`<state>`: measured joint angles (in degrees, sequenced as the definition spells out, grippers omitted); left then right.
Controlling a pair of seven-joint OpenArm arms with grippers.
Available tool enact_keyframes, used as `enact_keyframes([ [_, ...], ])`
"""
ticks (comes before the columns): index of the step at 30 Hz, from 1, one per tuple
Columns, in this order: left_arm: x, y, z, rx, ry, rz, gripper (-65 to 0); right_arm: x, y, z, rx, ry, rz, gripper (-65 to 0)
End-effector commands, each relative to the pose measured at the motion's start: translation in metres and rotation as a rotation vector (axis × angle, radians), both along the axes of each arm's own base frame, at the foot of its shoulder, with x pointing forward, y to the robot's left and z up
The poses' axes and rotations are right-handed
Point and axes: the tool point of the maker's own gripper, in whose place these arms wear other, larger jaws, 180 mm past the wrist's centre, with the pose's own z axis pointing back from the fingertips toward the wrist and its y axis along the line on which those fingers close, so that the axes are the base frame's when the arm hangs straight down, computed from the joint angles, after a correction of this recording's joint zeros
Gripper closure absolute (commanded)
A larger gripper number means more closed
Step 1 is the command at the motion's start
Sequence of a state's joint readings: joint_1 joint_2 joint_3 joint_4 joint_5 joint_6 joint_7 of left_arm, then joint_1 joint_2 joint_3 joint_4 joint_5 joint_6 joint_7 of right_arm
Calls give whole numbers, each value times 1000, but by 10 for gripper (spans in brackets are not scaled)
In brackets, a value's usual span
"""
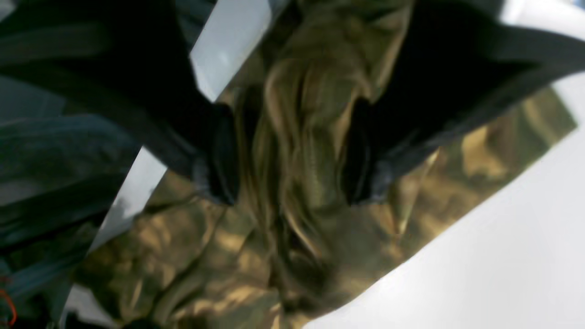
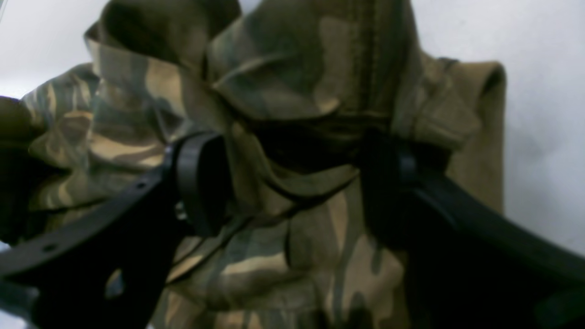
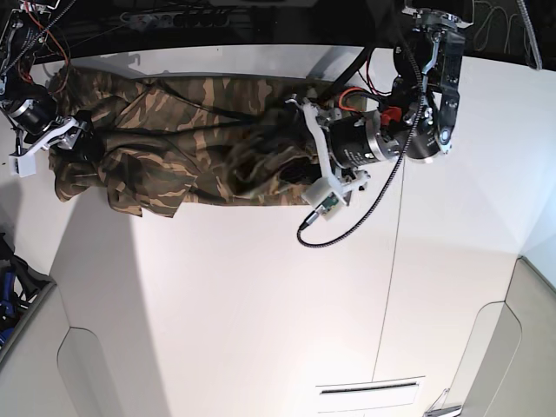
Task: Fold the T-shirt properly
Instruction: 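Drag the left gripper's end of the strip toward the right gripper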
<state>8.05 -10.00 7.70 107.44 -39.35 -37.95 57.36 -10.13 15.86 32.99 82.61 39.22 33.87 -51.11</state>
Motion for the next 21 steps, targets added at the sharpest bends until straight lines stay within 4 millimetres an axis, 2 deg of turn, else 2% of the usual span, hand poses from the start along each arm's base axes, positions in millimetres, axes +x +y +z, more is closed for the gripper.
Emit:
enact_keyframes([
  [1,5,-7,10,-40,-28,3,-413,-4,-5,-1,-22,31,8,-441],
  [5,2,-23,7,-79,8,5,-413,-4,-5,-1,-21,30,8,-441],
  [12,2,-28,18,-104,-8,1,-412,-3,-4,0,-16,26,7,-441],
  [17,5,-23,24,-94,-32,9,-412,-1,-1,4,10,10,7,-441],
  [21,12,-10,24,-85,-36,50,-412,6,1,18,20,-29,20,-440],
])
